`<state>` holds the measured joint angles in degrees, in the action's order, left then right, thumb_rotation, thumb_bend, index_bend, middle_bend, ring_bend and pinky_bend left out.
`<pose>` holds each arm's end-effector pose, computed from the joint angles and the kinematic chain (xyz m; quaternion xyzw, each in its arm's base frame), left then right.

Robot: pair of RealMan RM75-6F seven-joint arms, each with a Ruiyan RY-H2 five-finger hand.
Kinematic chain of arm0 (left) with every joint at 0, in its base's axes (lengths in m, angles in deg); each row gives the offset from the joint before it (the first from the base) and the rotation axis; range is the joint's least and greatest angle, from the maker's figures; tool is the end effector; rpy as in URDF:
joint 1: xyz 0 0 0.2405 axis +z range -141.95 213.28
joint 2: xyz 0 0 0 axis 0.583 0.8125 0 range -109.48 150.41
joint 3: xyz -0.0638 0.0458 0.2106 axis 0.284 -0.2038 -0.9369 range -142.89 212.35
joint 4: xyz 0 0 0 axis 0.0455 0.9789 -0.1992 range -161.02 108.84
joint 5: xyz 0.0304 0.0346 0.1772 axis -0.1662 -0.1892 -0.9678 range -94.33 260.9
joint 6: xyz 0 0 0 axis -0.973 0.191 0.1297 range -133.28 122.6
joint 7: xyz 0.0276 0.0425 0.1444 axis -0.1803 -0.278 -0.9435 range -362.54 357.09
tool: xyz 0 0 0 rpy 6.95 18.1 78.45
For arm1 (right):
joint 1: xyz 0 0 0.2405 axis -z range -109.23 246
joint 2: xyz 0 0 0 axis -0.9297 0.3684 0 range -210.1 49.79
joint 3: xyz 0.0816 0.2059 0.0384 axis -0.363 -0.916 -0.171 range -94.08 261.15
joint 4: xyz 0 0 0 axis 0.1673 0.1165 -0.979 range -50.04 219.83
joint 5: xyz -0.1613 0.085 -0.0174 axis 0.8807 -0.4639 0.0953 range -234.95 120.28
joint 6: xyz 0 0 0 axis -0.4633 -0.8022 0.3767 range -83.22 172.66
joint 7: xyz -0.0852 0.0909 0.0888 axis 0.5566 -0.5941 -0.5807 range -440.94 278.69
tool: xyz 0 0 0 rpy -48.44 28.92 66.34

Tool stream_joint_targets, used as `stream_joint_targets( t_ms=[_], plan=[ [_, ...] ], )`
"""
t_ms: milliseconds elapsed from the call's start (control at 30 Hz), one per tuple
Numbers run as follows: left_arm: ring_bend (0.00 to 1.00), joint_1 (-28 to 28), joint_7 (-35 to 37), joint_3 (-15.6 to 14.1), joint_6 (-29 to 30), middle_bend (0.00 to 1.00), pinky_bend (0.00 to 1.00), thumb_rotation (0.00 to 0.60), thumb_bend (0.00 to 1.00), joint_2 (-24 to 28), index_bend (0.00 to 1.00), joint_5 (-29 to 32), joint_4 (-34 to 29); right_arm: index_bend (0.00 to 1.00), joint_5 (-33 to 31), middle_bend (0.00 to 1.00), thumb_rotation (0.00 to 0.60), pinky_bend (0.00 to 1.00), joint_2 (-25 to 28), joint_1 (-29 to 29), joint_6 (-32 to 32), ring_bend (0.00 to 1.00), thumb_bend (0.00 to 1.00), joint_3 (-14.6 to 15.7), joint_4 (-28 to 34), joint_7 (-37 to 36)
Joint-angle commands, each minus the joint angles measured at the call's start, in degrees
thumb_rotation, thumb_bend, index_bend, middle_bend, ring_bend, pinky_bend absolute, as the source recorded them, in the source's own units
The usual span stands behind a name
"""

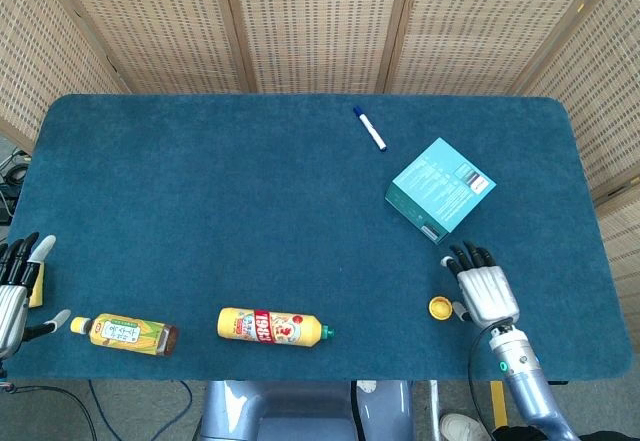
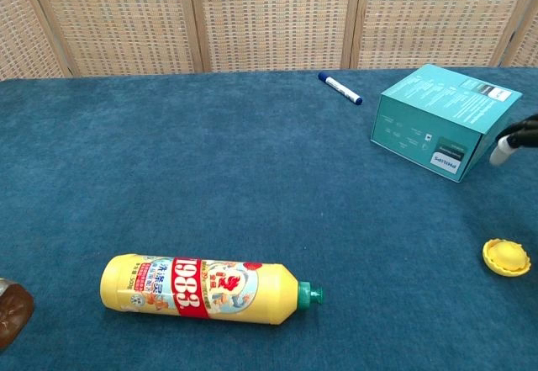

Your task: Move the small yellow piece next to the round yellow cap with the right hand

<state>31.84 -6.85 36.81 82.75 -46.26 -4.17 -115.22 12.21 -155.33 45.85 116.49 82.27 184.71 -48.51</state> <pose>-0.2761 0.1783 0.1656 -0.6050 -0.3514 -0.3754 0.6079 -0.2112 -0.2406 0.0754 0.7147 -0.3478 0.2756 0.5406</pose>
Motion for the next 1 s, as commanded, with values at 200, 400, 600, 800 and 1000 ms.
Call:
stream_joint_targets(
  t_ms=[200, 400, 600, 800, 1000],
  plan=[
    [0.00, 0.08, 0.13, 0.09, 0.12, 0.00, 0.00, 0.600, 0.06, -0.02, 0.00, 0.10, 0.09, 0.14, 1.15, 0.00, 0.600, 0.03, 7.05, 2.41, 2.65, 0.00, 0.09, -2.10, 1.80, -7.46],
    [0.00, 0.41, 0.27, 0.24, 0.64, 0.00, 0.00, 0.600, 0.06, 0.00, 0.00, 0.37, 0.52, 0.08, 5.79, 0.00, 0.600, 0.00, 8.70, 5.36, 4.59, 0.00, 0.00, 0.04, -0.32, -13.60],
    [0.00, 0.91, 1.35, 0.53, 0.78, 0.00, 0.00, 0.600, 0.06, 0.01, 0.00, 1.55, 1.56, 0.03, 8.68, 0.00, 0.600, 0.00, 7.60, 8.61, 8.49, 0.00, 0.00, 0.83, -3.98, -19.59],
    [0.00, 0.90, 1.98, 0.94, 0.66, 0.00, 0.00, 0.600, 0.06, -0.30, 0.00, 2.18, 2.71, 0.02, 10.41, 0.00, 0.600, 0.00, 6.25, 10.72, 11.77, 0.00, 0.00, -0.19, -8.70, -27.01],
    [0.00, 0.77, 1.83, 0.82, 0.28, 0.00, 0.00, 0.600, 0.06, -0.47, 0.00, 2.08, 2.90, 0.02, 9.33, 0.00, 0.600, 0.00, 6.11, 11.11, 10.59, 0.00, 0.00, -1.12, -10.46, -29.38]
  ],
)
